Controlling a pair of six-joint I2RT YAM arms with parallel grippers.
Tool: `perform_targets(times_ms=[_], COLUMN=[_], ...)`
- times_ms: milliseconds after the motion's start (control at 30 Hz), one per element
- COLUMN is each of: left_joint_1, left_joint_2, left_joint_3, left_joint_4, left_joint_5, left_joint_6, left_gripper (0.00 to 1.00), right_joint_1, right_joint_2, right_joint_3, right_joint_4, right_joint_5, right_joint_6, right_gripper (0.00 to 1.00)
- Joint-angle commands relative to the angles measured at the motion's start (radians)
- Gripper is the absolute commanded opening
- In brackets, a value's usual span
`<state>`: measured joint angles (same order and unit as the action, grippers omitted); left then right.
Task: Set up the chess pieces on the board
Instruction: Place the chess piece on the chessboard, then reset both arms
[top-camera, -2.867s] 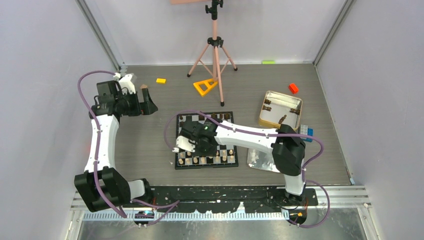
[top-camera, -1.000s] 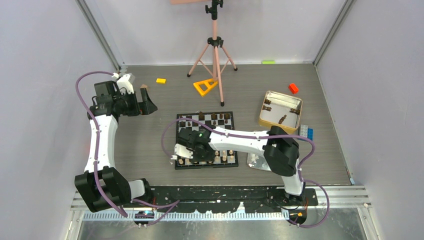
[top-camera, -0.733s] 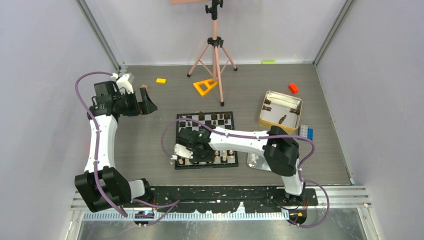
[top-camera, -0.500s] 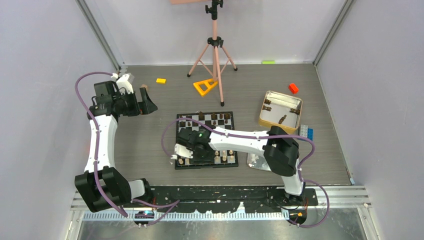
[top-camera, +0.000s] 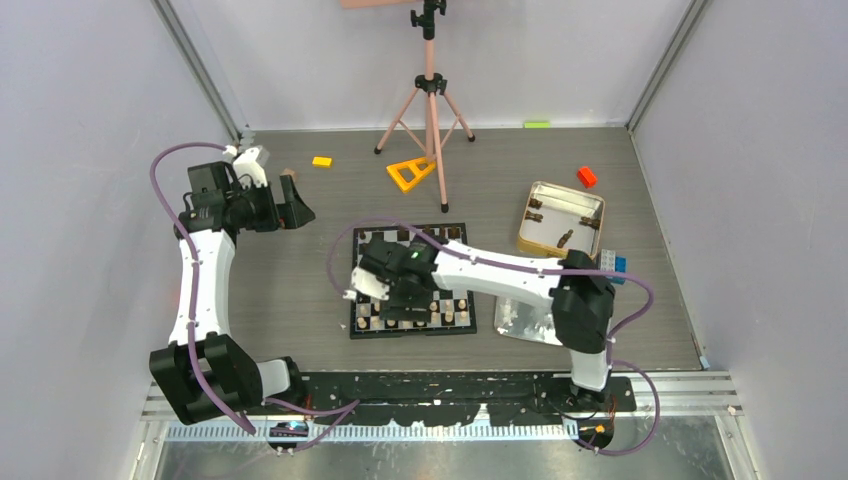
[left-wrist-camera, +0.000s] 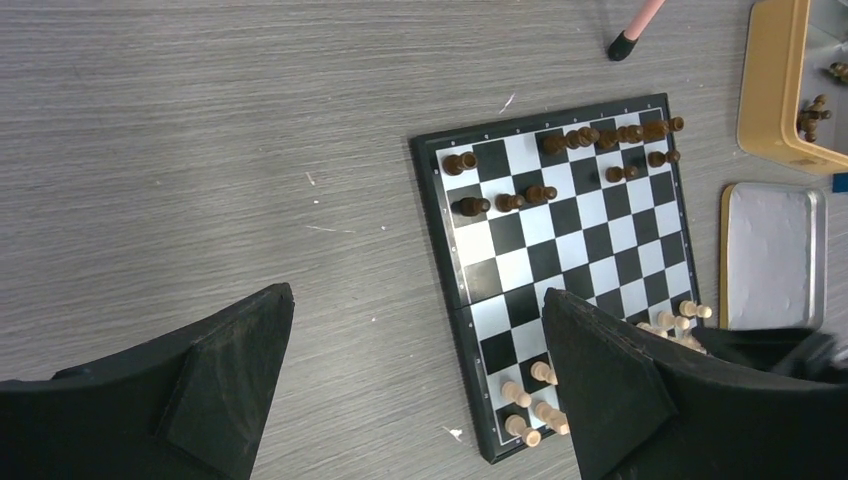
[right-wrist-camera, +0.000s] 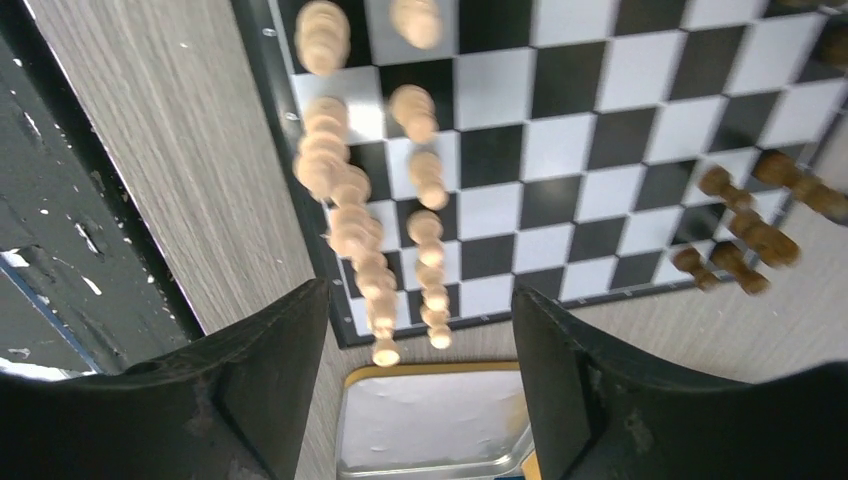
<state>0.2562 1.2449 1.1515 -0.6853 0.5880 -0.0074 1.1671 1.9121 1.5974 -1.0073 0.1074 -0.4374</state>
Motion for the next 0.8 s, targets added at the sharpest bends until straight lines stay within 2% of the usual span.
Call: perform_targets(times_ms=[0,167,267,433,500,633,767], left_joint_1=[0.007,0.008,0.008,0.009,0.008,0.008,0.008], left_joint_2=[-0.027,-0.028,-0.034,-0.045,-0.059,-0.103,-0.137], left_joint_3=[0.023,0.0,-0.033,-0.063,-0.076,-0.133,-0.174], left_joint_4=[0.038,0.084,0.14,0.188,0.209,0.276,0.312], left_joint_5=[0.02,0.017,-0.02,-0.065,-0.076,-0.064,-0.054], left_joint_6=[0.049,0.102,0.119,0.137,0.141,0.132,0.126], left_gripper=[1.0,1.0,1.0,1.0,1.0,1.0,1.0], right_joint_1=[-0.084,-0.208,-0.333,-0.56,-0.643,-0.796,-0.927], right_joint_2=[-0.145,-0.238,-0.302,-0.446,-0.5,-0.598,-0.698], right_joint_3=[0.066,0.054,-0.011,-0.185,-0.251,-0.36,-0.493], right_joint_4=[-0.011,0.02,0.092,0.241,0.307,0.399,0.516], right_joint_5=[-0.041,-0.072,-0.091,-0.092,-0.136,-0.161,-0.126], right_joint_6=[0.019,0.039,0.06,0.11,0.134,0.184,0.268], right_gripper=[0.74,0.82,0.86,0.9,0.91,0.94,0.99])
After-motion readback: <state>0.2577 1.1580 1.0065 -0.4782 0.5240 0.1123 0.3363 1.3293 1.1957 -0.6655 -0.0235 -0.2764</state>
